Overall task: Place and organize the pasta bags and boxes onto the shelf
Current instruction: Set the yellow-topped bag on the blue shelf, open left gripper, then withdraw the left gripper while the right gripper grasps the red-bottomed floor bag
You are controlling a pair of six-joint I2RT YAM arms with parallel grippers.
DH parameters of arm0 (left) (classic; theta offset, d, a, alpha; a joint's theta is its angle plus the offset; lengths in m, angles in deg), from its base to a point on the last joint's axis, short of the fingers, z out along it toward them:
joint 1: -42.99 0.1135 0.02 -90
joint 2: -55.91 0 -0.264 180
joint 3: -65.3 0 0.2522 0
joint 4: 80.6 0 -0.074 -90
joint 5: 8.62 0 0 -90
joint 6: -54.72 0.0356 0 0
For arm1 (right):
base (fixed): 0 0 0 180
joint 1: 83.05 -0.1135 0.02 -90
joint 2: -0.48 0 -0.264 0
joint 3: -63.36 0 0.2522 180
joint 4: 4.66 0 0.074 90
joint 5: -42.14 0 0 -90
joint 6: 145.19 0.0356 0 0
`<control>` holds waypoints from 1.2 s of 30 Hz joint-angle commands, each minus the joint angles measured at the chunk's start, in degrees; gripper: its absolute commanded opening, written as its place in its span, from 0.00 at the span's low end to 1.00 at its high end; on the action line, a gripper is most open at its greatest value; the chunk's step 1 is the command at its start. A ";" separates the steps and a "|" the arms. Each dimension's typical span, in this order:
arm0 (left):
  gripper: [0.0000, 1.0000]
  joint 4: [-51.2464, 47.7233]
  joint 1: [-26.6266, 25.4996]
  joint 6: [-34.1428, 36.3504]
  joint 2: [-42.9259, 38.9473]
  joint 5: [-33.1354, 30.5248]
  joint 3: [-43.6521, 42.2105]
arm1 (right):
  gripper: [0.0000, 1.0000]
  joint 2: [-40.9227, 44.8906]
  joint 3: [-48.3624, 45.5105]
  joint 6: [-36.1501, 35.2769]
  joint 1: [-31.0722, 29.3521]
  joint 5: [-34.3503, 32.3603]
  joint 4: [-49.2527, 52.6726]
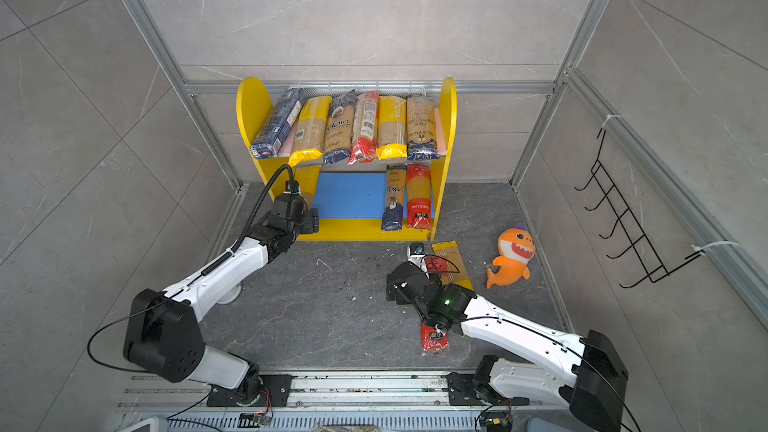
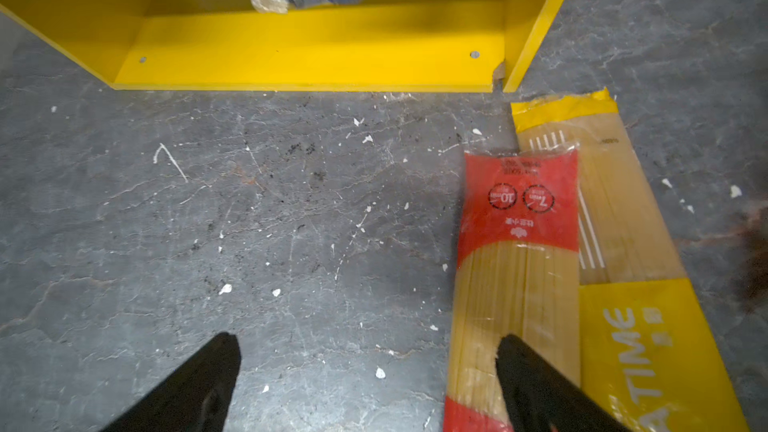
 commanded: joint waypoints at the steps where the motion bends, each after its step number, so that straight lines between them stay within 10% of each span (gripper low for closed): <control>1: 0.89 -0.06 -2.14 -2.69 -5.11 -0.46 -1.89 | 1.00 -0.70 -3.52 5.47 0.23 -1.24 2.09; 21: 1.00 -7.85 -9.56 -10.77 -25.09 0.23 -17.41 | 1.00 -0.45 -16.73 21.42 0.00 -1.46 3.87; 36: 1.00 -17.23 -11.16 -16.96 -39.30 0.06 -23.90 | 1.00 -9.45 -17.19 18.14 -0.67 1.87 -5.52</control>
